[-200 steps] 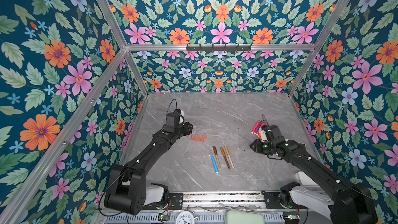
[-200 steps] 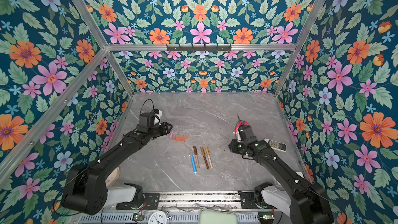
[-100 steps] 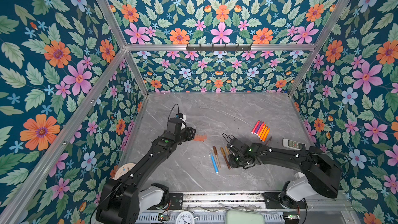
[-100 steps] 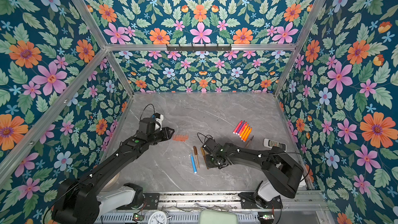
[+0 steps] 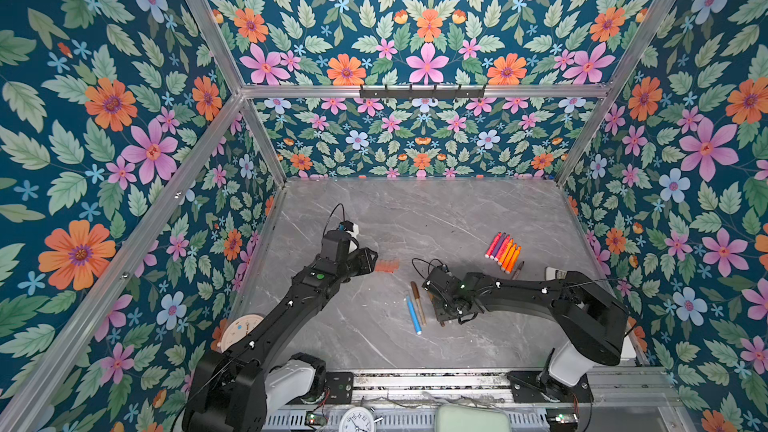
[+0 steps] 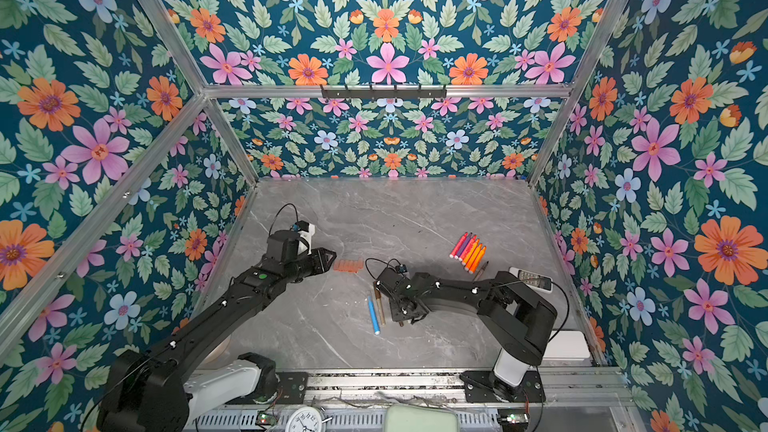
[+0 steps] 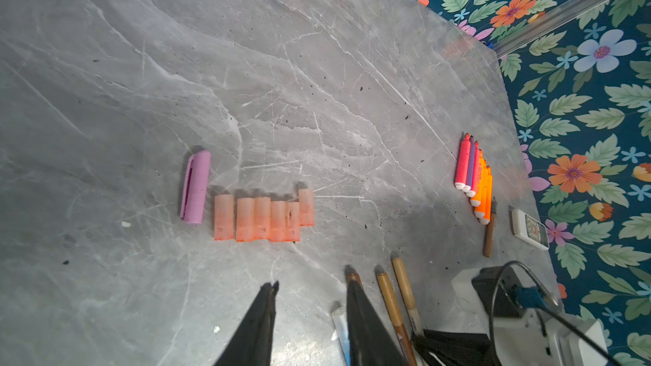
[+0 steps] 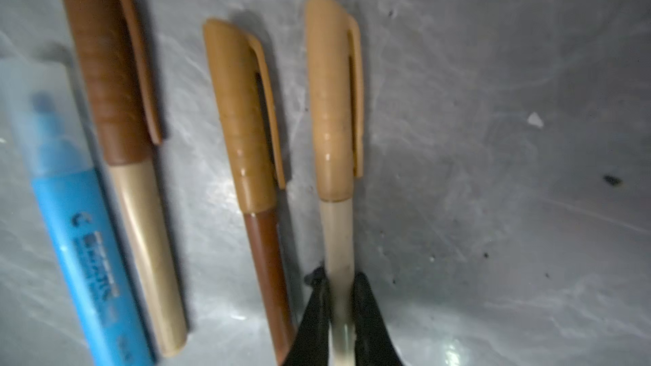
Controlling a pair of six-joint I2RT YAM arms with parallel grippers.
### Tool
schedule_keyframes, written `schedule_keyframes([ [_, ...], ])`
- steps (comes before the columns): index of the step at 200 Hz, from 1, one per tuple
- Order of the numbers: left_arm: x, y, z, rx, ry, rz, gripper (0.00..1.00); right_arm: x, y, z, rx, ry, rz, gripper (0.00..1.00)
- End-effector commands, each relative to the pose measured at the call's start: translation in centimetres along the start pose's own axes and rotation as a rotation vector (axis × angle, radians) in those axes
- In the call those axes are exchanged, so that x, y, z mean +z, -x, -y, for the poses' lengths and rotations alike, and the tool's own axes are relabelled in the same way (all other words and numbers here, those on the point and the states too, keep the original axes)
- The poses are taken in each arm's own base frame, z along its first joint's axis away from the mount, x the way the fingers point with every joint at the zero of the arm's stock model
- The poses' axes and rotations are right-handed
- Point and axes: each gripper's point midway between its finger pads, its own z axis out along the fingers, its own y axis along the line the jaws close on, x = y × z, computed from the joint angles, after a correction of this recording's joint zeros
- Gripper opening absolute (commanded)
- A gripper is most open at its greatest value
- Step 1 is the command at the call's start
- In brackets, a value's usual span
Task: Remove pen caps from pens
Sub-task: Pick up the pen from the bottom-center of the table, then open the pen cap on the pen.
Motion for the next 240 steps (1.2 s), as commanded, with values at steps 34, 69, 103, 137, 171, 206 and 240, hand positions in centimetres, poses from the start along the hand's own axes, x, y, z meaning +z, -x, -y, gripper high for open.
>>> schedule_keyframes([
  [34, 0.1, -1.6, 5.1, -0.034, -0.193, -0.047, 0.42, -3.4, 0.3, 3.3, 0.028, -0.030, 0.075, 0.00],
  [69, 2.0, -3.9, 9.0, -0.084, -0.341, -0.119, 0.42, -8.2, 1.7, 1.4, -0.019, 0.196, 0.182, 0.00],
  [103, 3.3, -5.0, 11.7, -0.088, -0.398, -0.156, 0.42, -10.6, 1.0, -1.2, -0.052, 0.406, 0.173, 0.00],
  [137, 3.4, -5.8, 15.2, -0.123, -0.520, -0.195, 0.42, -11.3, 0.5, -2.9, -0.060, 0.518, 0.148, 0.00],
  [171, 4.3, -7.4, 16.7, -0.118, -0.538, -0.240, 0.41, -12.0, 0.6, -3.2, -0.060, 0.546, 0.166, 0.00],
  [206, 4.9, -9.3, 18.6, -0.114, -0.586, -0.297, 0.38, -12.4, 0.7, -2.9, -0.062, 0.535, 0.179, 0.00],
  [240, 4.7, -10.0, 19.6, -0.098, -0.603, -0.310, 0.14, -12.4, 0.7, -2.4, -0.059, 0.516, 0.187, 0.00],
])
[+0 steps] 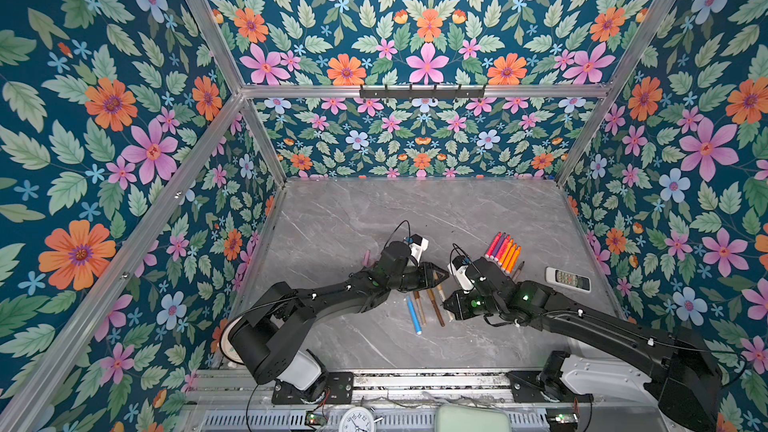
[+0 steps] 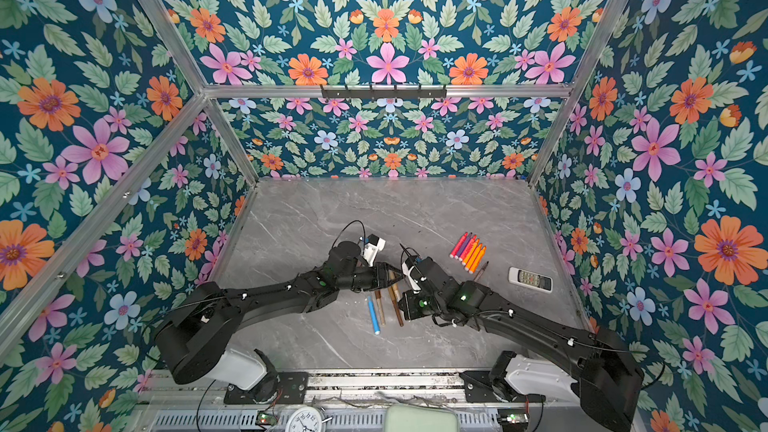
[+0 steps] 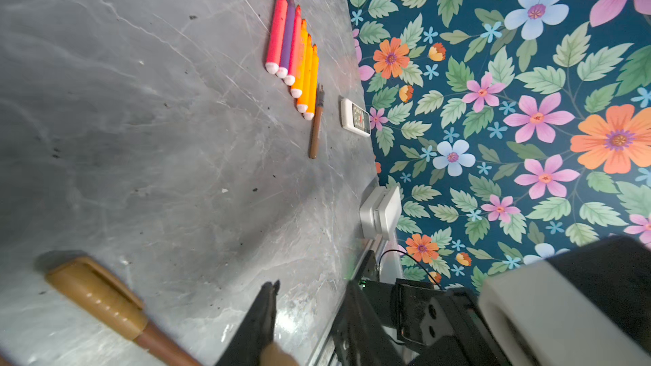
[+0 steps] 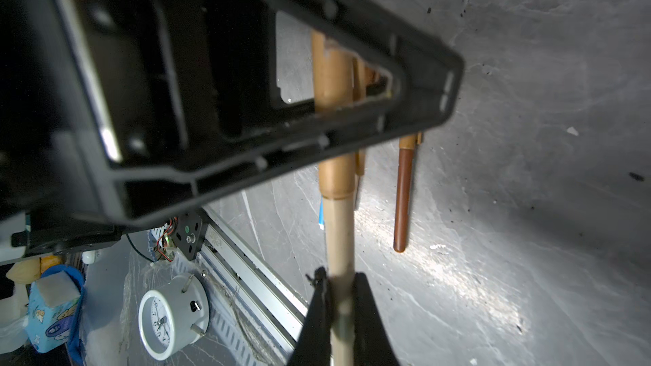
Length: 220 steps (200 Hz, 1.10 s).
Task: Remove pen caps from pens
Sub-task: Open the pen cap on the pen.
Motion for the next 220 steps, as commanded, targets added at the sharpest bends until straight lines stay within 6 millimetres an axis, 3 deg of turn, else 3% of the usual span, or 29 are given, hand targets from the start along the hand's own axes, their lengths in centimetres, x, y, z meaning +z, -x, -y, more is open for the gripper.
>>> schedule_keyframes([
  [1, 0.1, 0.4, 1.6, 0.026, -0.055, 0.012, 0.12, -0.1, 0.1, 0.3, -0.013, -0.020, 0.008, 0.00],
  [15, -0.2, 0.5, 1.8, 0.032, -0.057, 0.022, 0.00, -0.2, 0.1, 0.6, -0.013, -0.039, 0.012, 0.00],
  [39, -0.5, 0.6, 2.4, 0.038, -0.067, 0.029, 0.00, -0.3, 0.3, 1.1, -0.011, -0.058, 0.023, 0.00],
  [71, -1.5, 2.0, 2.6, 0.052, -0.037, 0.076, 0.00, 0.5, -0.3, 0.0, -0.017, 0.003, -0.019, 0.00],
  [89, -2.7, 4.6, 2.6, 0.053, -0.032, 0.127, 0.00, 1.5, -1.4, -0.2, -0.017, 0.006, -0.048, 0.00],
  [127, -6.6, 13.0, 2.7, 0.043, -0.056, 0.277, 0.00, 3.4, -3.4, -0.8, 0.005, 0.049, -0.088, 0.00],
  [150, -7.6, 15.4, 2.6, 0.048, -0.045, 0.312, 0.00, 3.5, -3.5, -0.9, 0.013, 0.060, -0.089, 0.00],
  [174, -8.3, 16.6, 1.6, 0.036, -0.041, 0.326, 0.00, 3.4, -3.4, -0.9, 0.012, 0.054, -0.085, 0.00],
  [187, -8.7, 16.9, 0.2, 0.044, 0.019, 0.332, 0.00, 3.2, -3.3, -0.5, 0.013, 0.027, -0.078, 0.00],
  [198, -9.3, 17.1, -2.3, 0.050, 0.171, 0.329, 0.00, 2.9, -3.0, 0.2, 0.019, -0.014, -0.063, 0.00],
  [220, -12.6, 16.4, -10.7, 0.080, 0.662, 0.305, 0.00, 2.0, -2.6, 2.1, 0.048, -0.089, -0.042, 0.00],
])
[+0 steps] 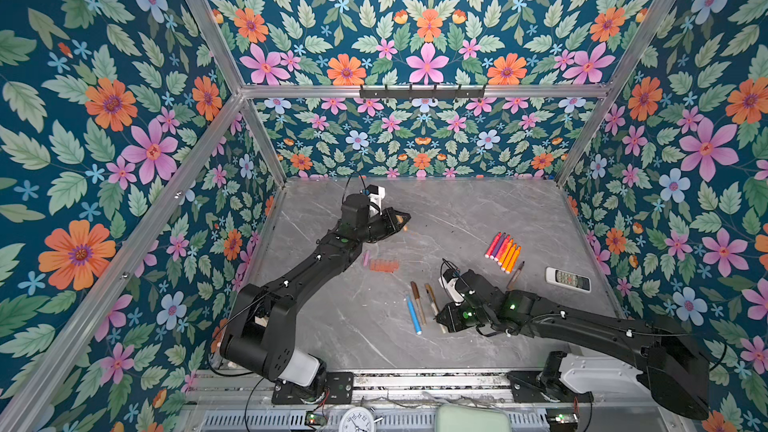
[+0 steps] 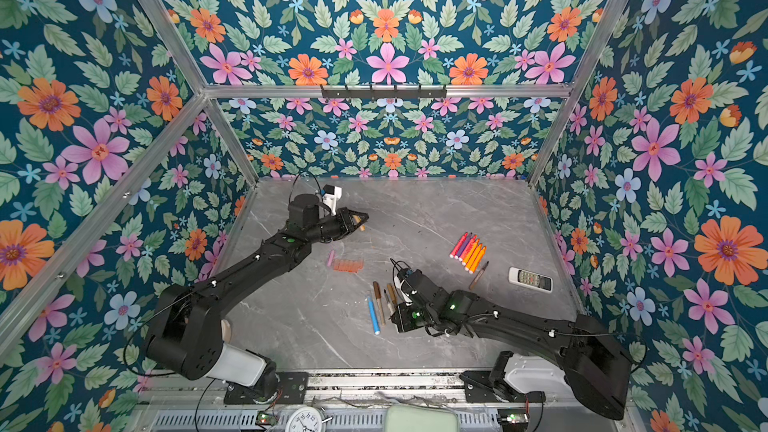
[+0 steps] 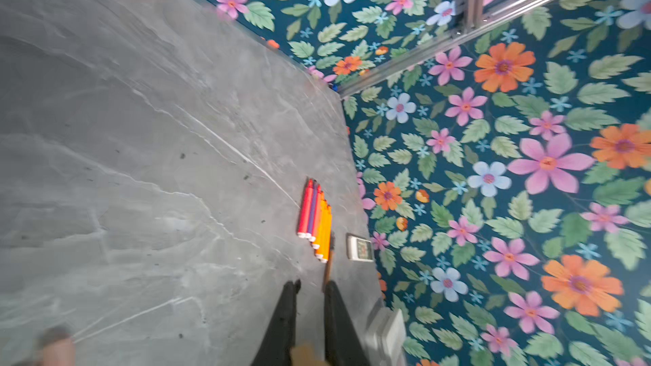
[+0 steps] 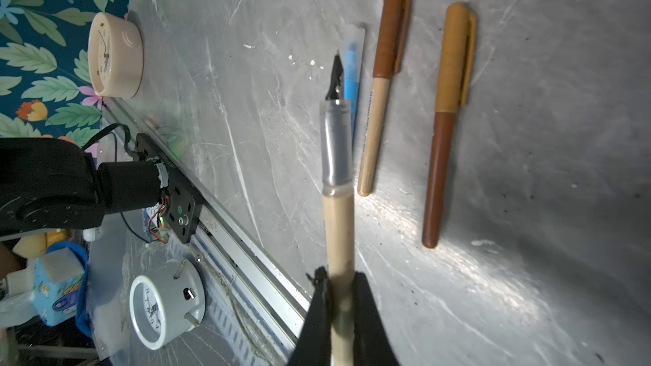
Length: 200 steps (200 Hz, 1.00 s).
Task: Remove pen caps from pens
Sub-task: Open the pen cap on the pen, then place the pen at the center of the table, then place the pen cap at the middle-left of the table.
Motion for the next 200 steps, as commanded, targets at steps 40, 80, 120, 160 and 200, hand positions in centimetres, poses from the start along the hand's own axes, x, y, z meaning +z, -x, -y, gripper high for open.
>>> schedule_keyframes([
  [40, -6.9, -2.3, -19.7, 0.151, 0.854, -0.056, 0.00, -2.7, 0.5, 6.6, 0.150, -0.175, 0.063, 0.00],
  [80, -6.7, -3.9, -22.6, 0.115, 0.859, -0.107, 0.00, -5.0, 0.4, 11.9, 0.258, -0.315, 0.078, 0.00],
  [120, -5.7, -4.6, -24.5, 0.103, 0.849, -0.148, 0.07, -5.5, 0.7, 15.7, 0.331, -0.385, 0.083, 0.00],
  [160, -4.8, -4.8, -25.7, 0.091, 0.845, -0.169, 0.10, -5.0, 3.1, 17.6, 0.299, -0.445, 0.075, 0.00],
  [200, -4.7, -5.0, -25.7, 0.086, 0.831, -0.176, 0.25, -4.4, 5.9, 17.5, 0.257, -0.464, 0.068, 0.00],
])
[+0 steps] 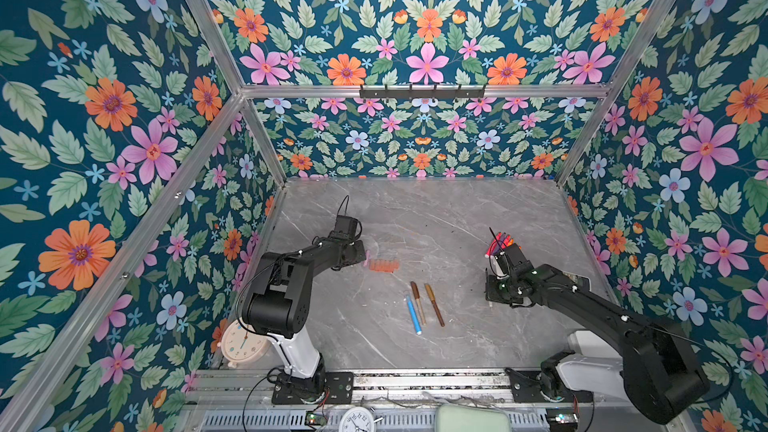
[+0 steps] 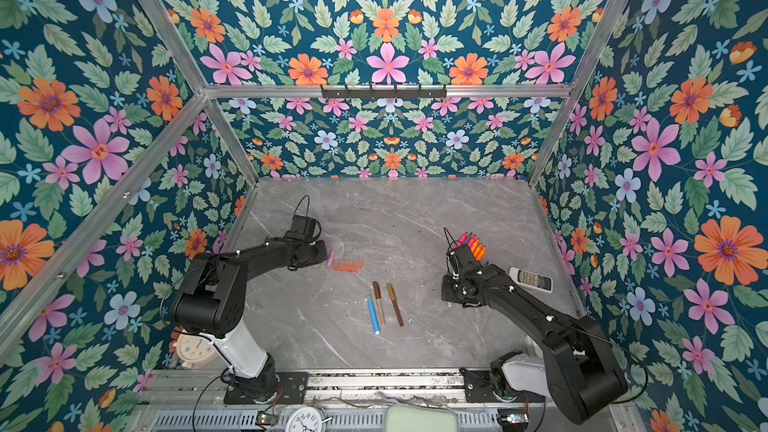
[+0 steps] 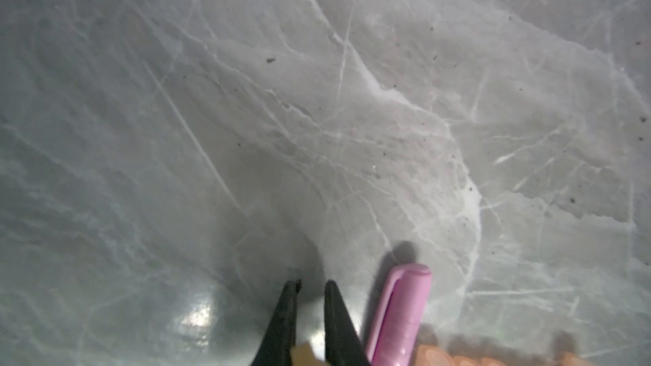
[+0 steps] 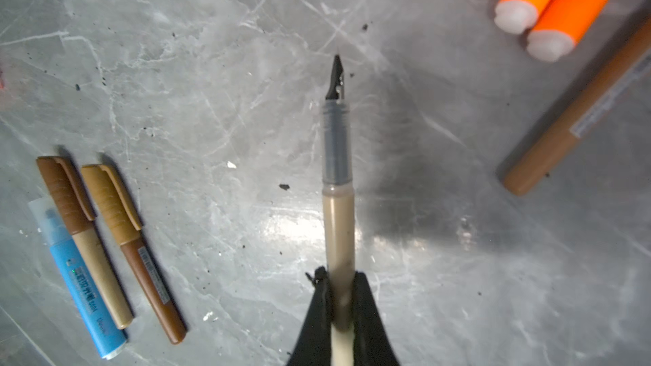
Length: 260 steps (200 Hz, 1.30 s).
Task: Remove pen caps from pens
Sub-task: Place the pen cap at the middle-left of the table, then pick up the pen from the bottom-center of the table.
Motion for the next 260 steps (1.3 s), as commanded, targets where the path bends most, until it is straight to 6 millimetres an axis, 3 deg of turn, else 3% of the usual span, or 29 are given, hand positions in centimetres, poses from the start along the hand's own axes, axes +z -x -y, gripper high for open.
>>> schedule_keyframes([
  [1, 0.1, -0.7, 0.0, 0.016, -0.010, -0.024, 0.25, 0.0, 1.8, -0.3, -0.047, -0.025, 0.035, 0.00],
  [29, -0.1, -0.7, 0.3, 0.012, -0.033, -0.023, 0.37, 0.8, 4.0, 0.4, -0.074, -0.122, 0.037, 0.00],
  [88, -1.4, -0.4, 0.7, 0.009, -0.059, -0.001, 0.38, 3.4, 7.2, 0.6, -0.055, -0.205, 0.015, 0.00],
  [95, -1.7, -0.2, 0.8, 0.009, -0.063, 0.005, 0.37, 4.5, 6.9, 1.2, -0.051, -0.232, -0.016, 0.00],
  [117, -3.3, 0.6, 0.9, -0.002, -0.073, 0.044, 0.37, 5.1, 7.3, 1.6, -0.047, -0.270, -0.020, 0.00],
  [124, -4.1, 1.0, 1.0, -0.011, -0.081, 0.068, 0.37, 5.2, 7.4, 1.8, -0.045, -0.278, -0.022, 0.06],
  [136, -5.7, 1.7, 1.2, -0.024, -0.098, 0.111, 0.37, 5.1, 7.5, 1.7, -0.051, -0.280, -0.027, 0.30],
  [149, -7.6, 2.4, 1.5, -0.034, -0.123, 0.155, 0.37, 4.6, 7.6, 1.3, -0.055, -0.265, -0.024, 0.46],
  [159, -9.1, 2.9, 1.7, -0.041, -0.144, 0.187, 0.37, 4.0, 7.7, 1.0, -0.056, -0.244, -0.009, 0.52],
  [174, -10.8, 3.1, 2.3, -0.047, -0.187, 0.219, 0.37, 3.1, 7.6, 0.7, -0.060, -0.225, -0.003, 0.52],
  [189, -11.9, 2.7, 2.6, -0.054, -0.222, 0.238, 0.36, 0.9, 7.7, -0.4, -0.065, -0.173, 0.040, 0.51],
  [215, -12.6, 1.3, 3.0, -0.058, -0.271, 0.240, 0.36, -1.3, 6.8, -1.2, -0.093, -0.168, 0.075, 0.47],
  [247, -12.4, 0.4, 3.1, -0.051, -0.276, 0.222, 0.36, -0.8, 6.0, -0.7, -0.084, -0.182, 0.072, 0.25],
  [260, -12.3, 0.2, 3.3, -0.050, -0.286, 0.212, 0.36, -0.2, 5.7, -0.5, -0.084, -0.188, 0.052, 0.23],
])
